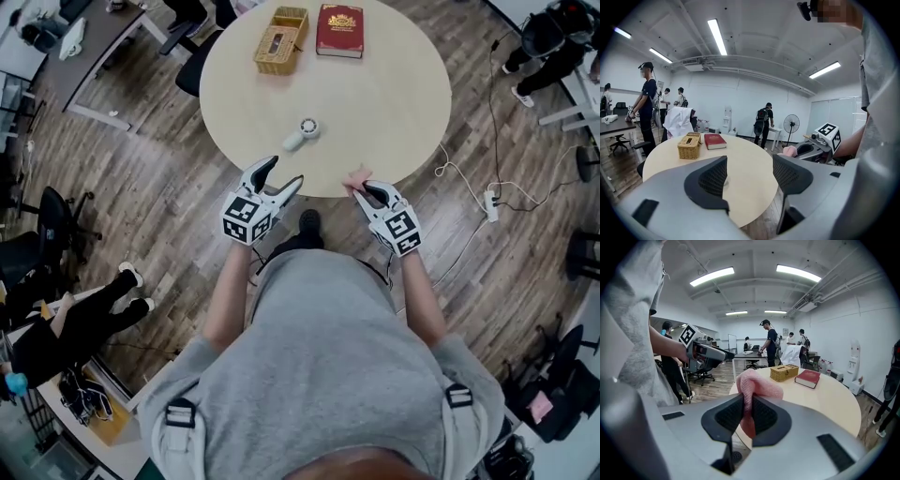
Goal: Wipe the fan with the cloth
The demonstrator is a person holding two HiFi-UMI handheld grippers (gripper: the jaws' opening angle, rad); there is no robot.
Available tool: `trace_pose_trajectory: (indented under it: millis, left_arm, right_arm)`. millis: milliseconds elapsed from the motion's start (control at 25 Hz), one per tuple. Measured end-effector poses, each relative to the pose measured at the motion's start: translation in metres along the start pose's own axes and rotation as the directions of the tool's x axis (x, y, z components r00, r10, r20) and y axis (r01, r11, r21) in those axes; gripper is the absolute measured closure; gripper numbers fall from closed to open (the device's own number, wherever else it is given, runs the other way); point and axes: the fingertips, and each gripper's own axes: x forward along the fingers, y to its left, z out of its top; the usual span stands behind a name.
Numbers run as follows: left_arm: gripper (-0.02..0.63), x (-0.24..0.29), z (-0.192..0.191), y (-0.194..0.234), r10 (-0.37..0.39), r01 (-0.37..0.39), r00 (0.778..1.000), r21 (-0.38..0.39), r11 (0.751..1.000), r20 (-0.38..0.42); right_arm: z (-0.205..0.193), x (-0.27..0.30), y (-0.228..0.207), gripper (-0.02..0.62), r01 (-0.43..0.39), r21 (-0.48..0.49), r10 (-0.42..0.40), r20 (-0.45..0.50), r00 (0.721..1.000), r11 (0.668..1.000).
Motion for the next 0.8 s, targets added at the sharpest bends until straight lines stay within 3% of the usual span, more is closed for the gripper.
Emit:
trace_pose_trajectory:
  millis: [560,800]
  left_arm:
    - [0.291,0.053,0.020,0.072,-0.132,0.133,0.991,0.023,0.991,-0.031]
    - [0.291,0.061,0.011,0.091,-0.153,0.154,0.987,0.001,0.988,-0.053]
  right_arm:
    - [0.023,0.058,-0.044,0.554,0.117,0.047,-0.116,-0.014,0.993,0.992]
    - [0.023,0.077,-0.043,0.554,0.124,0.067,-0.121,-0.035,0.992,0.990]
